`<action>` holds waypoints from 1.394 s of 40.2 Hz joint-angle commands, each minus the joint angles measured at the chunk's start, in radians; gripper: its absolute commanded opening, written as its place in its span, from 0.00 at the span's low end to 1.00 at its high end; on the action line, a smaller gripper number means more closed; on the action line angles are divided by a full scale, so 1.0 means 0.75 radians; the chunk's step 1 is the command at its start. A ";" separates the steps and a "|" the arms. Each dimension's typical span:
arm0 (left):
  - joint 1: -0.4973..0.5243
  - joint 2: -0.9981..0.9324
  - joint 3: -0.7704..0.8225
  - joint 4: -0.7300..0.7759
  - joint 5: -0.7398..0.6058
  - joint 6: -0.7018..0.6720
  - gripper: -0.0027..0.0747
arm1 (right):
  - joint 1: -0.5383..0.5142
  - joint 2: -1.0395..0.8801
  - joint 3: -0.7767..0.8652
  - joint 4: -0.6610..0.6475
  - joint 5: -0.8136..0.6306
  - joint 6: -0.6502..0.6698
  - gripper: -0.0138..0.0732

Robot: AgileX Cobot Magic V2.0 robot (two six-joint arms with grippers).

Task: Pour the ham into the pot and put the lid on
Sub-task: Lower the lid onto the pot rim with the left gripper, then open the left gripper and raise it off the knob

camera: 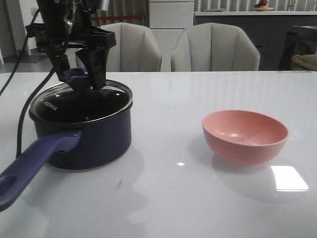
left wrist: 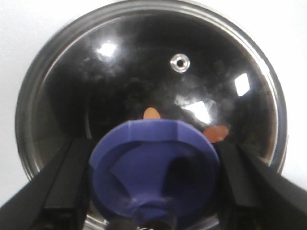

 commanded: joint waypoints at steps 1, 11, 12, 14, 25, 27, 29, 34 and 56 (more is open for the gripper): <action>-0.001 -0.089 -0.030 -0.050 0.088 -0.004 0.40 | 0.002 0.005 -0.040 -0.002 -0.097 -0.009 0.33; -0.001 -0.108 -0.030 -0.045 0.088 -0.004 0.40 | 0.002 0.005 -0.040 -0.002 -0.097 -0.009 0.33; -0.001 -0.111 -0.030 -0.042 0.088 -0.004 0.40 | 0.002 0.005 -0.040 -0.002 -0.097 -0.009 0.33; -0.001 -0.111 -0.030 -0.042 0.088 -0.004 0.40 | 0.002 0.005 -0.040 -0.002 -0.097 -0.009 0.33; -0.001 -0.111 0.023 -0.034 0.088 -0.004 0.40 | 0.002 0.005 -0.040 -0.002 -0.097 -0.009 0.33; -0.001 -0.111 0.026 -0.034 0.088 -0.004 0.41 | 0.002 0.005 -0.040 -0.002 -0.097 -0.009 0.33; -0.001 -0.111 0.026 -0.034 0.088 -0.004 0.44 | 0.002 0.005 -0.040 -0.002 -0.097 -0.009 0.33; -0.001 -0.111 0.026 -0.019 0.088 -0.004 0.59 | 0.002 0.005 -0.040 -0.002 -0.097 -0.009 0.33; -0.001 -0.131 -0.057 0.016 0.088 -0.004 0.81 | 0.002 0.005 -0.040 -0.002 -0.097 -0.009 0.33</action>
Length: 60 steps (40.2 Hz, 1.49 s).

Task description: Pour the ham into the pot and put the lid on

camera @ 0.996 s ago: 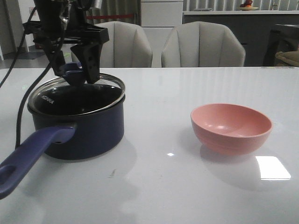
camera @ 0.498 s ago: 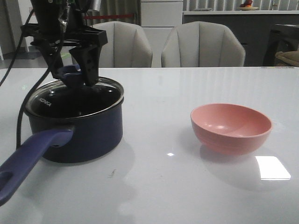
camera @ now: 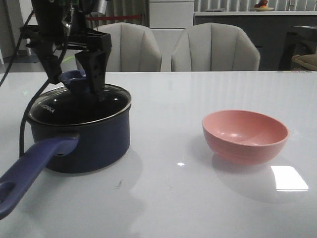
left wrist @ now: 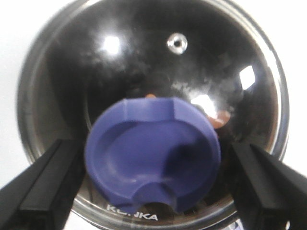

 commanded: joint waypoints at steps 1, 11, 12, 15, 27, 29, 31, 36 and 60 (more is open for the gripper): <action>-0.001 -0.109 -0.081 0.000 0.046 -0.004 0.81 | 0.002 0.005 -0.040 -0.002 -0.097 -0.009 0.33; 0.005 -0.251 -0.066 0.013 0.046 -0.004 0.81 | 0.002 0.005 -0.040 -0.002 -0.097 -0.009 0.33; 0.005 -0.276 -0.048 0.013 0.046 -0.004 0.81 | 0.002 0.005 -0.040 -0.002 -0.097 -0.009 0.33; 0.014 -0.362 0.031 0.013 0.044 -0.013 0.81 | 0.002 0.005 -0.040 -0.002 -0.097 -0.009 0.33; 0.064 -0.887 0.557 0.013 -0.187 -0.013 0.81 | 0.002 0.005 -0.040 -0.002 -0.097 -0.009 0.33; 0.067 -0.982 0.642 0.013 -0.243 -0.014 0.81 | 0.002 0.005 -0.040 -0.002 -0.097 -0.009 0.33; 0.067 -1.076 0.725 0.002 -0.297 -0.014 0.81 | 0.002 0.005 -0.040 -0.002 -0.097 -0.009 0.33; 0.067 -1.294 0.907 -0.024 -0.405 -0.014 0.81 | 0.002 0.005 -0.040 -0.002 -0.097 -0.009 0.33; 0.067 -2.434 1.625 -0.055 -0.725 -0.014 0.57 | 0.002 0.005 -0.040 -0.002 -0.097 -0.009 0.33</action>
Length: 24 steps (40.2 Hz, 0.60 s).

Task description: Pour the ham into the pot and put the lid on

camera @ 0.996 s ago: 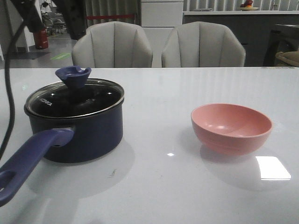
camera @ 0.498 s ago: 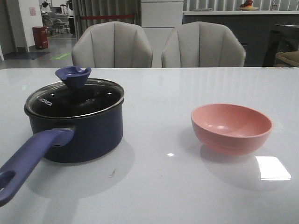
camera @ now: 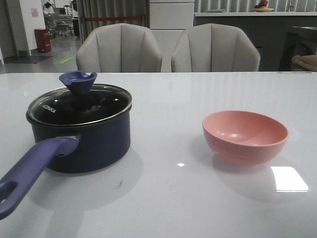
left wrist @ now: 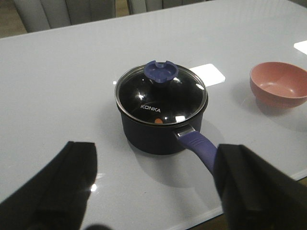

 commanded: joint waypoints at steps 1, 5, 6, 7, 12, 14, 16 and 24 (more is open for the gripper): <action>0.002 -0.121 0.035 -0.009 -0.125 -0.014 0.52 | 0.002 0.005 -0.040 -0.002 -0.097 -0.009 0.33; 0.002 -0.232 0.091 -0.009 -0.139 -0.014 0.32 | 0.002 0.005 -0.040 -0.002 -0.097 -0.009 0.33; 0.002 -0.254 0.096 -0.009 -0.142 -0.014 0.27 | 0.002 0.005 -0.040 -0.002 -0.097 -0.009 0.33; 0.002 -0.267 0.103 -0.009 -0.142 -0.014 0.22 | 0.002 0.005 -0.040 -0.002 -0.097 -0.009 0.33; 0.002 -0.273 0.110 -0.009 -0.163 -0.014 0.19 | 0.002 0.005 -0.040 -0.002 -0.097 -0.009 0.33; 0.002 -0.273 0.110 -0.012 -0.169 -0.014 0.19 | 0.002 0.005 -0.040 -0.002 -0.097 -0.009 0.33; 0.002 -0.273 0.112 -0.012 -0.169 -0.014 0.19 | 0.002 0.005 -0.040 -0.002 -0.097 -0.009 0.33; 0.002 -0.273 0.120 -0.012 -0.172 -0.014 0.19 | 0.002 0.005 -0.040 -0.002 -0.097 -0.009 0.33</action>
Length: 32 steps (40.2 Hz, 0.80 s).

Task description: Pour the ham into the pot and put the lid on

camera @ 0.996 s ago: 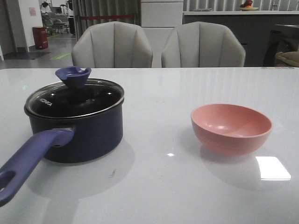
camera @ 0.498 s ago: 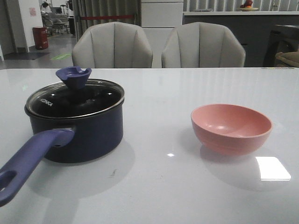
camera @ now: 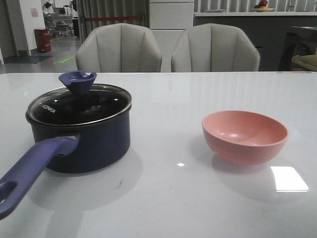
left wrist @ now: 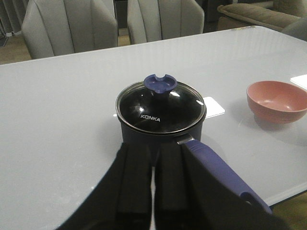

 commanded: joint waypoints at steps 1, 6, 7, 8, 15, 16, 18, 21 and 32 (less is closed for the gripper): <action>0.002 -0.018 -0.027 -0.010 -0.116 -0.014 0.19 | 0.002 0.005 -0.040 -0.002 -0.097 -0.009 0.33; 0.002 -0.018 -0.027 -0.010 -0.116 -0.014 0.19 | 0.002 0.005 -0.040 -0.002 -0.097 -0.009 0.33; 0.002 -0.018 -0.027 -0.010 -0.116 -0.014 0.19 | 0.002 0.005 -0.040 -0.002 -0.097 -0.009 0.33; 0.002 -0.018 -0.027 -0.008 -0.116 -0.014 0.19 | 0.002 0.005 -0.040 -0.002 -0.097 -0.009 0.33; 0.023 -0.018 0.073 0.057 -0.415 -0.014 0.19 | 0.002 0.005 -0.040 -0.002 -0.097 -0.009 0.33; 0.035 -0.018 0.100 0.057 -0.490 -0.014 0.19 | 0.002 0.005 -0.040 -0.002 -0.097 -0.009 0.33; 0.070 -0.018 0.178 0.058 -0.605 -0.014 0.19 | 0.002 0.005 -0.040 -0.002 -0.097 -0.009 0.33; 0.147 -0.018 0.271 0.062 -0.714 -0.014 0.19 | 0.002 0.005 -0.040 -0.002 -0.097 -0.009 0.33; 0.391 -0.023 0.563 0.008 -1.090 -0.016 0.19 | 0.002 0.005 -0.040 -0.002 -0.097 -0.009 0.33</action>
